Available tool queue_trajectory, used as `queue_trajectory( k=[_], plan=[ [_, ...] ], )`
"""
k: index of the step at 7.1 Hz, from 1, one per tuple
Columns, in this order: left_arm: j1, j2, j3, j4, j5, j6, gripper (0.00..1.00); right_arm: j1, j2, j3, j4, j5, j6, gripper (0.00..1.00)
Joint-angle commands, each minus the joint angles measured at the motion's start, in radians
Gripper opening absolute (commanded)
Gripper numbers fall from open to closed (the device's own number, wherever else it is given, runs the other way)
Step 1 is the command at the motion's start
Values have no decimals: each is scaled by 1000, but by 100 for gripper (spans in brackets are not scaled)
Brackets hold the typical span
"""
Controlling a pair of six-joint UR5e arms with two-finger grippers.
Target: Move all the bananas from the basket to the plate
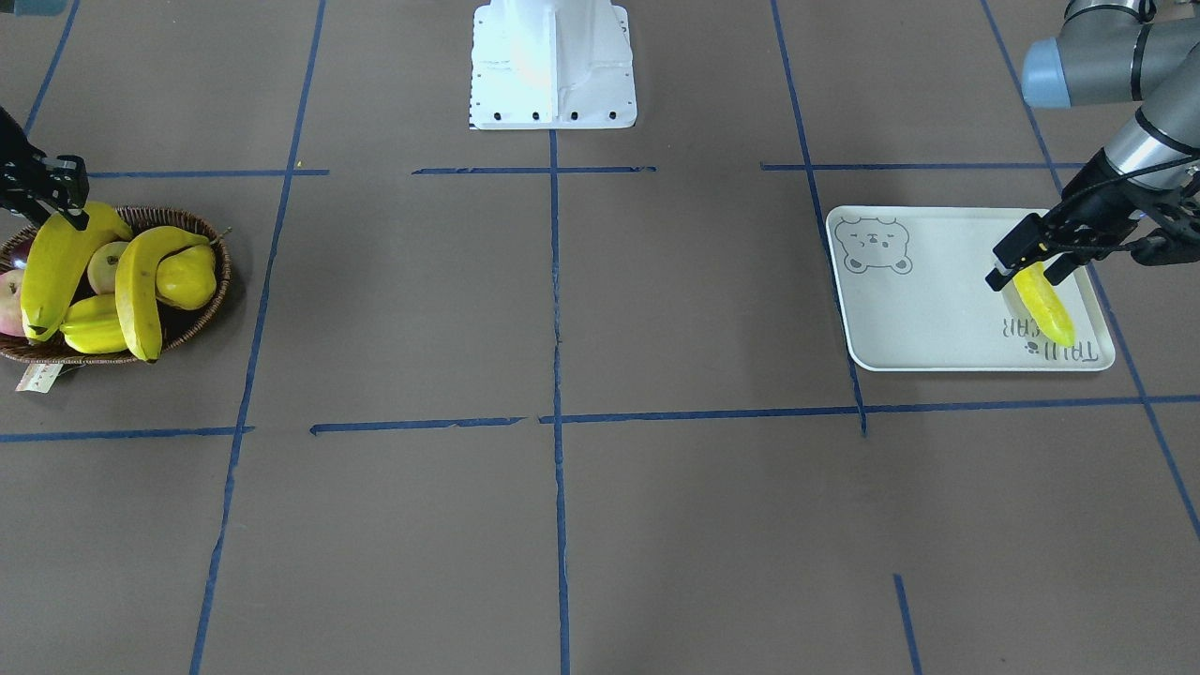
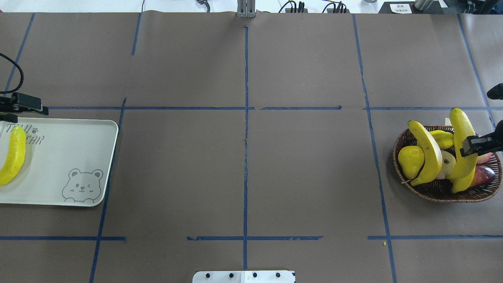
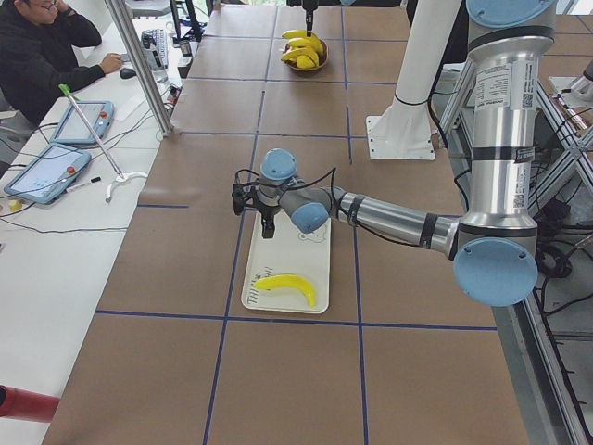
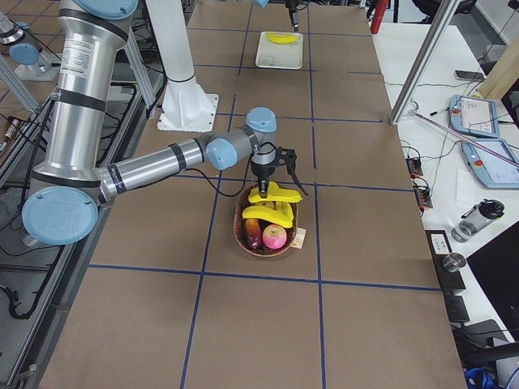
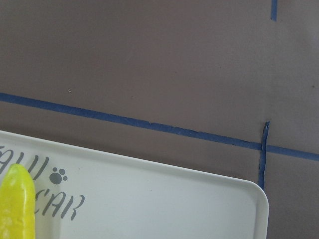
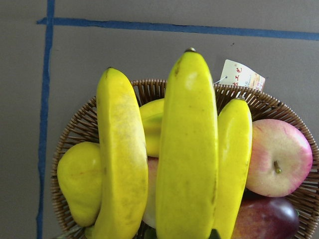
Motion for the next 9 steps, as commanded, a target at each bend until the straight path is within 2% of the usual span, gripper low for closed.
queue_trajectory(
  k=[1,2,3,4,6,8,9],
  plan=[
    [0,-1,2,0,-1,0,100,165,2,27,1,207,-46,0],
    [2,-4,2,0,-1,-2,100,186,29,38,-1,305,-49,0],
    [14,-19,0,0,-4,-3,100,187,104,30,1,339,-36,0],
    [63,-77,-2,-3,-4,-106,100,146,193,10,5,344,0,0],
    [138,-250,-21,-23,-10,-431,100,13,368,6,15,335,275,0],
    [216,-393,-55,-79,-4,-732,99,-55,486,4,16,317,424,0],
    [241,-460,-55,-119,-2,-852,99,-126,543,4,48,244,534,0]
  ],
)
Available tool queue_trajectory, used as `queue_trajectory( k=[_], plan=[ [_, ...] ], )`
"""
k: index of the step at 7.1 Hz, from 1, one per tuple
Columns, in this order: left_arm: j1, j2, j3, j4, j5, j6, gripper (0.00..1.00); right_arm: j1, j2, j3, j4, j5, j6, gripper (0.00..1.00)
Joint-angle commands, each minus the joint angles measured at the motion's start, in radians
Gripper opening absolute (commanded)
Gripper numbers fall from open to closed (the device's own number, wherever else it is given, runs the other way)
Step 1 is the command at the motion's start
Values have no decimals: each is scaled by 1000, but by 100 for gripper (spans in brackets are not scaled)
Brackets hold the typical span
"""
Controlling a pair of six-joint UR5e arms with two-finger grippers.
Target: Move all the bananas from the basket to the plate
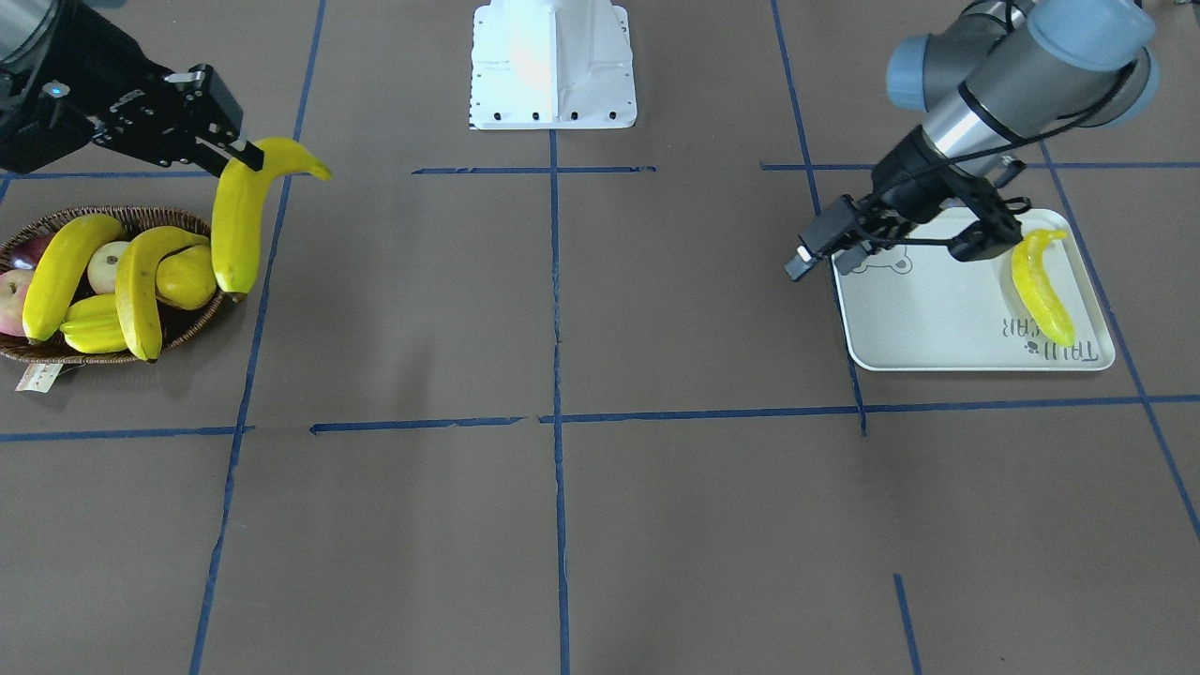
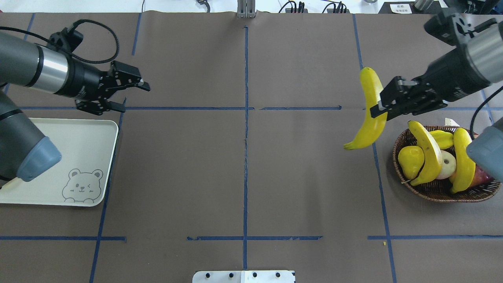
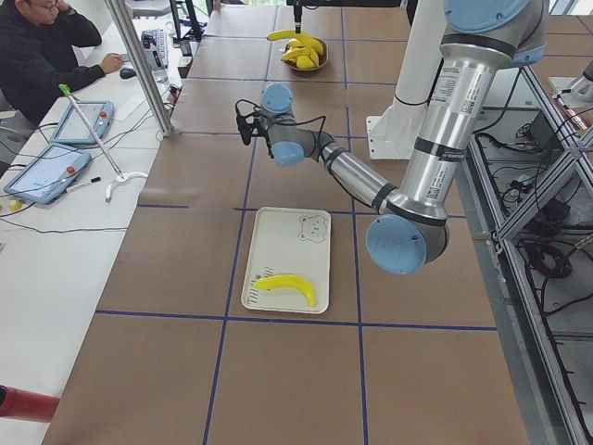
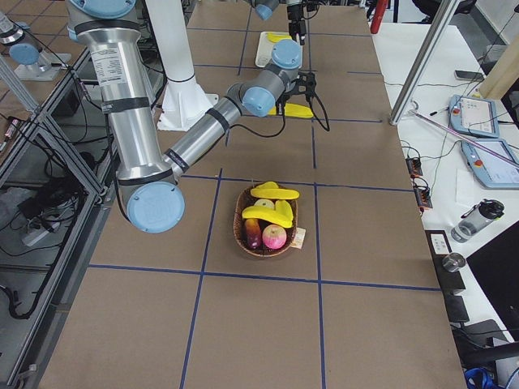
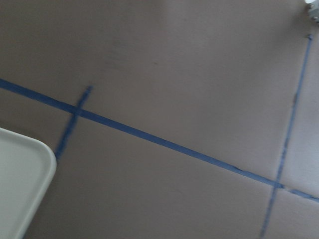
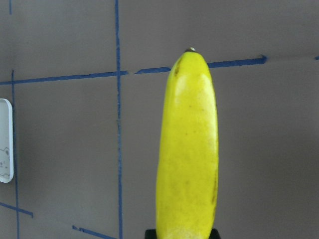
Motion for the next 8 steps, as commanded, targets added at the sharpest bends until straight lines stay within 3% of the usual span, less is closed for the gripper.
queue_trajectory(
  k=[1,2,4,6,8],
  plan=[
    [67,-132,-11,-57,12,-226,99,-183,89,1,122,-189,253,0],
    [91,-168,-11,-56,16,-250,99,-277,106,-1,213,-284,352,0],
    [133,-192,-13,-57,18,-252,99,-423,169,2,241,-456,427,1],
    [175,-215,-13,-56,29,-252,99,-477,199,1,241,-492,428,1],
    [247,-253,-7,-52,102,-253,99,-485,201,2,240,-492,428,1]
  ],
)
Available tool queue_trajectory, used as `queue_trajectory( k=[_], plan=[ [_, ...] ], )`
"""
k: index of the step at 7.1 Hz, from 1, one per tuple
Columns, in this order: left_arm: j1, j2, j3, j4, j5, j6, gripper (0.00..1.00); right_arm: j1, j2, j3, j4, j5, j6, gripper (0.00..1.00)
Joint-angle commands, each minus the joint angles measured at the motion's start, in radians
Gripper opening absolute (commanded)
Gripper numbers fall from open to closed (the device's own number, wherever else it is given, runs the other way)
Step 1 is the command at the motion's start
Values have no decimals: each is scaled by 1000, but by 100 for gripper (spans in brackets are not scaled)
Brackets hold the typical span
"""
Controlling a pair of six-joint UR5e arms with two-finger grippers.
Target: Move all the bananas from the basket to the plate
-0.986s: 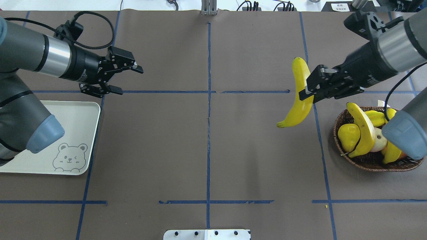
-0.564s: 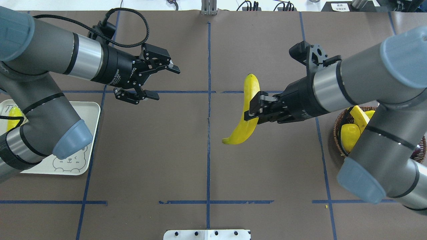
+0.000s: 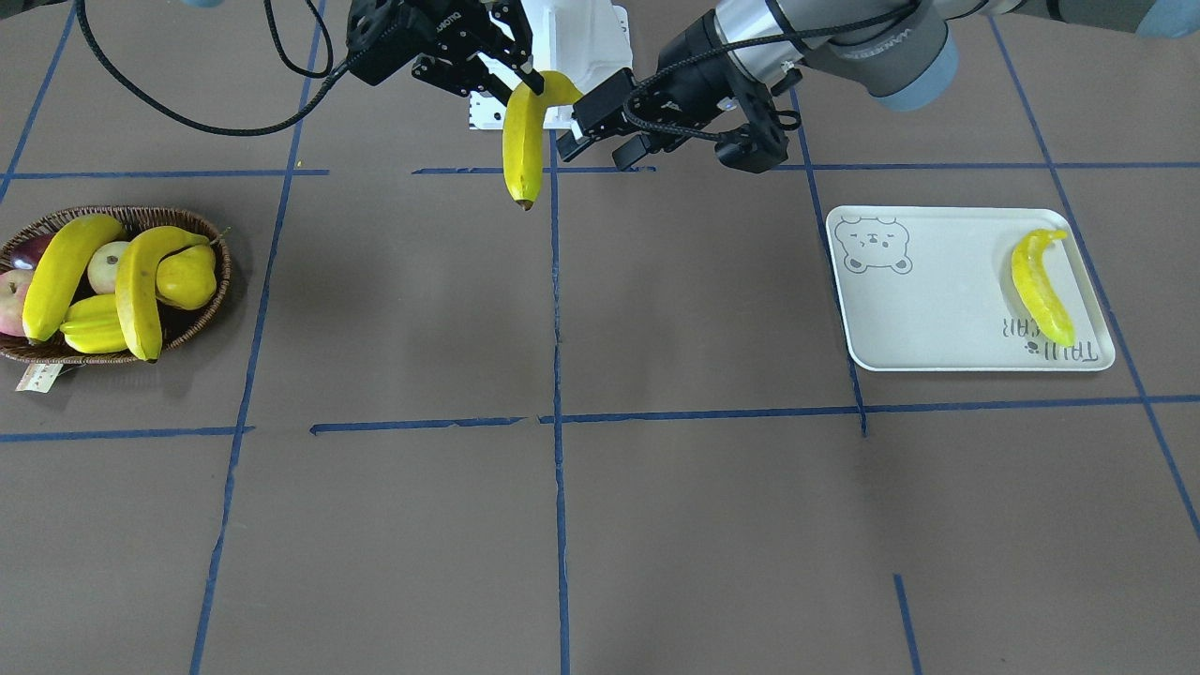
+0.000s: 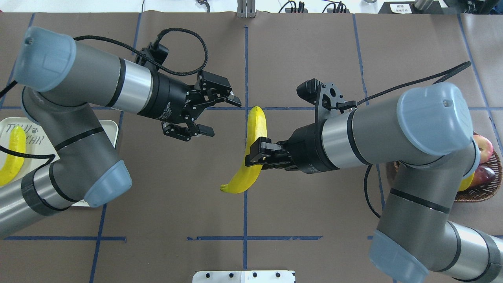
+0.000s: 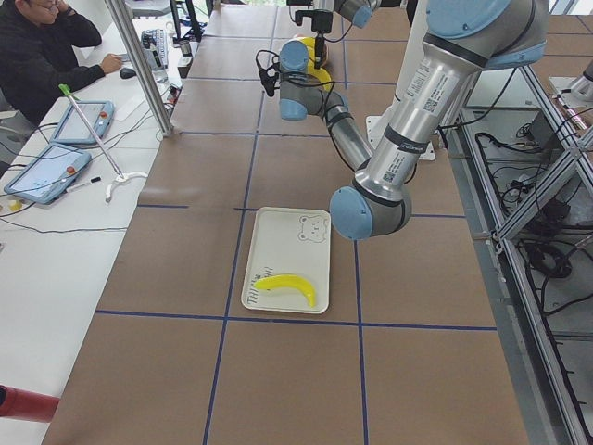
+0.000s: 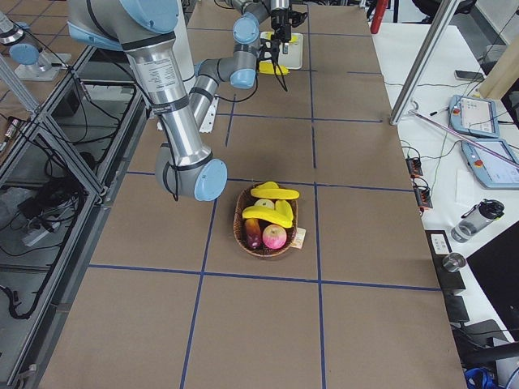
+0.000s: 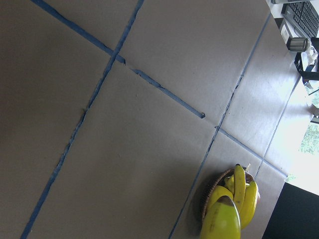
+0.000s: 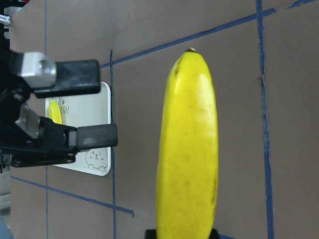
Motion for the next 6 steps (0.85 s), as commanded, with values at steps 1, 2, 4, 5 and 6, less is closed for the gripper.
queue_trajectory(
  k=[1,2,4,5,6],
  plan=[
    [85,-25,3,-1,97,1,99,-10,4,2,1,-3,1,1],
    [98,-28,5,-3,106,4,99,-15,4,2,1,-3,1,1],
    [124,-40,3,2,108,6,97,-16,3,1,1,-3,-1,1],
    [129,-42,2,0,126,9,90,-16,3,2,1,-3,1,1],
    [132,-42,6,0,131,12,86,-16,3,4,1,-3,-1,1]
  ],
)
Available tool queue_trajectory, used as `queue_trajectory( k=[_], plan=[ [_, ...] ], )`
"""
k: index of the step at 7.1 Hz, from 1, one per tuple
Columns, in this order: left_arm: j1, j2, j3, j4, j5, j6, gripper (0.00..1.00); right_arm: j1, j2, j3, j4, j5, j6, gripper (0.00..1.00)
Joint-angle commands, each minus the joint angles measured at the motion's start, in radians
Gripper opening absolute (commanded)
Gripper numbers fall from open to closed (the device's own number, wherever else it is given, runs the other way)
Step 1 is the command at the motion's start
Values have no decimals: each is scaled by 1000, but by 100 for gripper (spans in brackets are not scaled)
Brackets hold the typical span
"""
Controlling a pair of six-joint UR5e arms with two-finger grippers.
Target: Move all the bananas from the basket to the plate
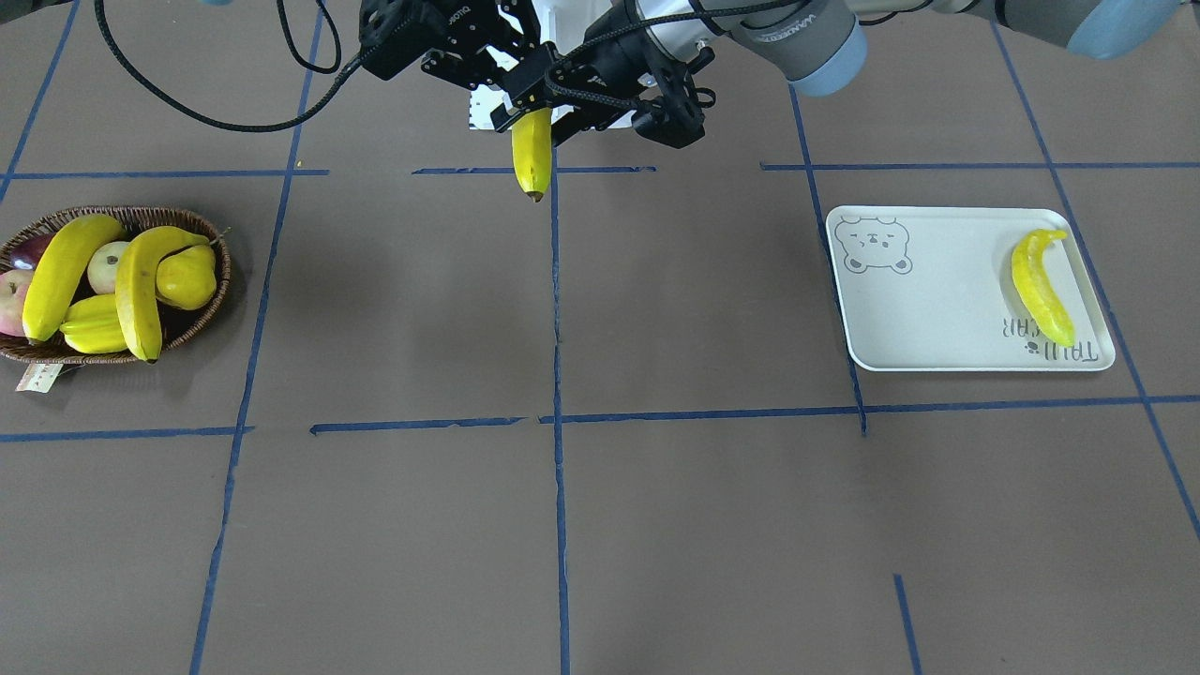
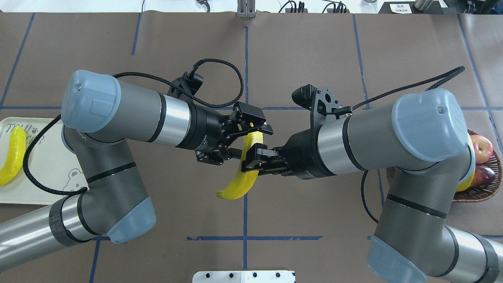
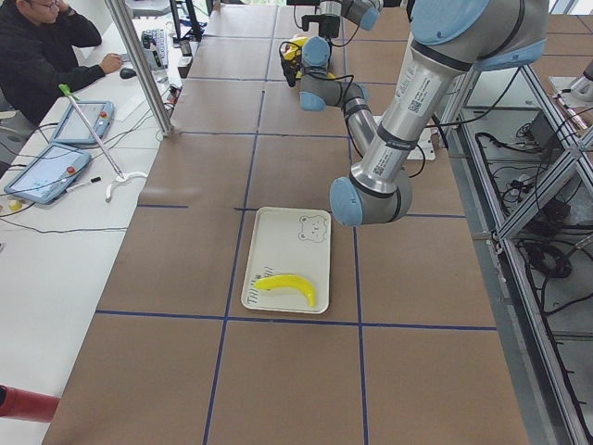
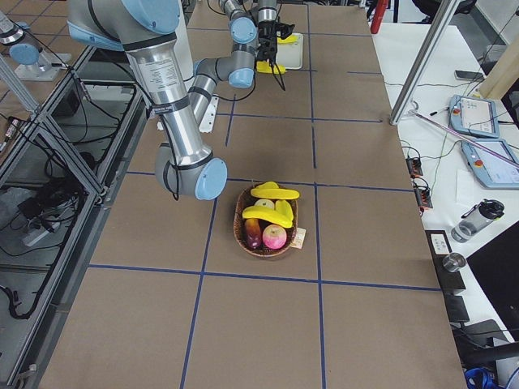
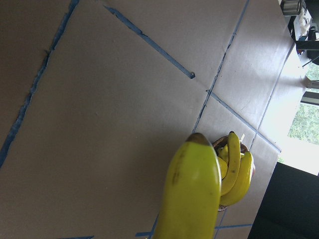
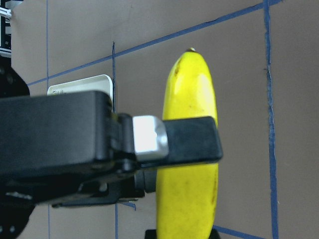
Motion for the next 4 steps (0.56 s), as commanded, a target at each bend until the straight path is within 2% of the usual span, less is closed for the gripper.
queue_trajectory(
  k=[1,2,3,4],
  plan=[
    [8,-1,3,0,10,4,68,0,0,5,0,0,-1,1],
    [7,2,-6,0,10,7,13,1,0,8,0,3,-2,3],
    [7,5,-8,0,8,8,0,3,0,12,0,8,-4,24],
    [5,9,-8,0,5,8,0,1,-2,22,0,8,-4,99]
  ],
)
